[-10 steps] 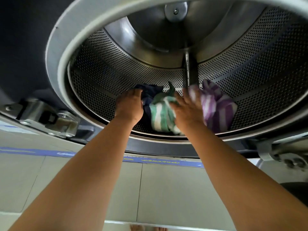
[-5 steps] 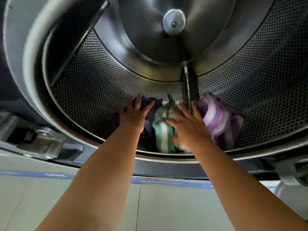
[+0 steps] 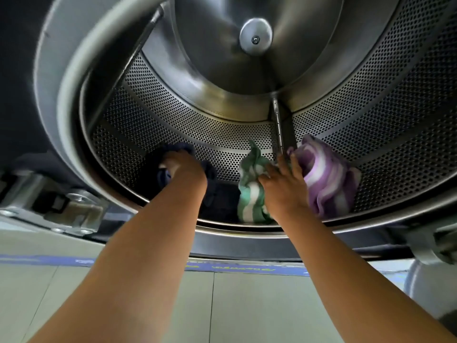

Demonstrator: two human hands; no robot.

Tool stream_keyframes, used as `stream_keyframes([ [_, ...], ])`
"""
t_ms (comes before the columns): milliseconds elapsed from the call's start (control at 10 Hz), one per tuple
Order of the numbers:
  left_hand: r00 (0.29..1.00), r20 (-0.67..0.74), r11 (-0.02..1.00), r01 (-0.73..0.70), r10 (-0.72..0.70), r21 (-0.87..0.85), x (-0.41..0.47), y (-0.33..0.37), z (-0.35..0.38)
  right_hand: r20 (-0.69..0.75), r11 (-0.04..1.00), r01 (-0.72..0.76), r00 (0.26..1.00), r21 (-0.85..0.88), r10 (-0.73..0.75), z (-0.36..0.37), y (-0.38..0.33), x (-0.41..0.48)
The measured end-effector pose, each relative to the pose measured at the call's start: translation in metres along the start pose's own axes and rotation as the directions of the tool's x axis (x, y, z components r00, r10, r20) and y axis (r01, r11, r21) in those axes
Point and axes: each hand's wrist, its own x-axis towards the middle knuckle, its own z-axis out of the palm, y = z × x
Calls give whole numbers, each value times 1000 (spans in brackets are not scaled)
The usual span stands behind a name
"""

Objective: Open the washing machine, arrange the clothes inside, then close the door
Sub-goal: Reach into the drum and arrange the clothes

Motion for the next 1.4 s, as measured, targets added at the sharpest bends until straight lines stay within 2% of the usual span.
stream_keyframes([
  [100, 994, 84, 994, -68, 75, -87, -21, -7, -14, -137, 994, -29, 990, 110, 44, 2, -10, -3],
  [200, 946, 181, 959, -245, 269, -146, -27, -4, -32, -60, 994, -38, 997, 99, 44, 8, -17, -2],
  [300, 920, -49, 900, -391, 389, -195, -14, 11, -18, 196, 998, -37, 979, -58, 47, 19, -15, 0],
  [400, 841, -214, 802, -539, 496, -259, -9, 29, 12, 309, 982, -42, 946, -184, 98, 21, -17, 5],
  [500, 908, -82, 884, -420, 412, -208, -2, 25, 38, 373, 967, -39, 918, -253, 134, 21, -20, 14],
  [600, 960, 20, 957, -278, 281, -78, -5, 6, 42, 396, 950, -42, 903, -311, 169, 28, -23, 21],
  [700, 997, 60, 998, -52, 50, 35, 0, 2, 35, 440, 959, -4, 888, -284, 134, 30, -32, 25],
  [800, 975, 103, 981, 192, -195, 33, 3, -7, 24, 443, 993, 15, 896, -118, 39, 26, -47, 29],
  [900, 997, 75, 992, 9, -19, 127, 1, -3, 27, 426, 992, 102, 896, 78, -125, 26, -61, 28],
  [1000, 997, 17, 988, -73, 72, 135, -14, -10, 22, 285, 973, 177, 934, 147, -213, 16, -50, 20],
  [1100, 982, -62, 981, -170, 176, 95, -20, -6, 23, 27, 978, 179, 983, 108, -183, -7, -23, 13],
  [1200, 936, -240, 954, -286, 258, -91, -28, 6, 20, -8, 999, -38, 999, 17, 38, -29, 9, 7],
  [1300, 869, -347, 844, -457, 354, -283, -40, 32, 19, 274, 962, -255, 923, -97, 272, -26, 38, -2],
  [1400, 803, -368, 723, -588, 469, -362, -48, 59, 18, 427, 934, -354, 838, -44, 338, -10, 54, -9],
])
